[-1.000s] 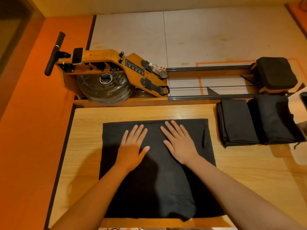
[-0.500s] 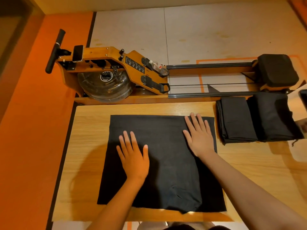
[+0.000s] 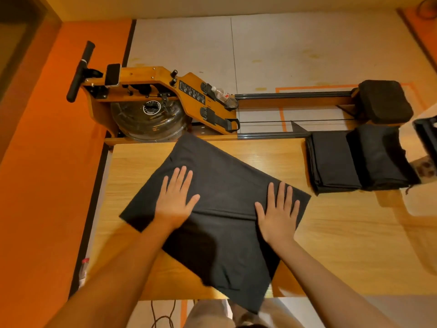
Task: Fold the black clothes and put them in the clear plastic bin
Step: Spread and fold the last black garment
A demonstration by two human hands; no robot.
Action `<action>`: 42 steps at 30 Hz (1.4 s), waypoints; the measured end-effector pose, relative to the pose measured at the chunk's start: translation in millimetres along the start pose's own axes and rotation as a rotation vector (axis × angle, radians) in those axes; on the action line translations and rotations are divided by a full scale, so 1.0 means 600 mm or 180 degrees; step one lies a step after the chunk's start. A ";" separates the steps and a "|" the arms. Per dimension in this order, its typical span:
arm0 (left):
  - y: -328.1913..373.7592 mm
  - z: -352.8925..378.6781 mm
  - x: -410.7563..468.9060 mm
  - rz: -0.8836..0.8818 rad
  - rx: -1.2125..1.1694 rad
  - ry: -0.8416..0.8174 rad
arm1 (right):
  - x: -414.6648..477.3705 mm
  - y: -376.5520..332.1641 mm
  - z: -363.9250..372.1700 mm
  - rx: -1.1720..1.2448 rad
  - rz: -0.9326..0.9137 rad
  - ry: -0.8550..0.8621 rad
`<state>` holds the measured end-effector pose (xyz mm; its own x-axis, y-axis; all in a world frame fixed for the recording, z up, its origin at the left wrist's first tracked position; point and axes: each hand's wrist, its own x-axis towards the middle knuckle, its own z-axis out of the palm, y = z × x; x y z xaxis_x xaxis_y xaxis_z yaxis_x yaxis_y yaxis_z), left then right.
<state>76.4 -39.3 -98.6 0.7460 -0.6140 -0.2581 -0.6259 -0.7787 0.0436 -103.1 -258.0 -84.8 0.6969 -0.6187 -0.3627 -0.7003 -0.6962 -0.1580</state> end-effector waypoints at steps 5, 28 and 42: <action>0.027 -0.054 0.005 -0.0215 -0.0001 0.0325 | -0.065 -0.037 0.019 -0.0031 -0.0640 0.0426; 0.059 0.043 -0.167 0.0863 -0.0103 0.0483 | -0.088 -0.049 0.067 -0.0085 -0.0930 0.0814; 0.045 0.069 -0.184 0.0601 -0.0229 0.0281 | -0.119 -0.015 0.081 -0.0115 -0.0471 0.0563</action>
<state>-32.4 12.5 -109.2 0.6361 -0.7562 -0.1535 -0.7408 -0.6542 0.1528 -153.9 -189.9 -102.0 0.8100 -0.5610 -0.1708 -0.5848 -0.7946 -0.1631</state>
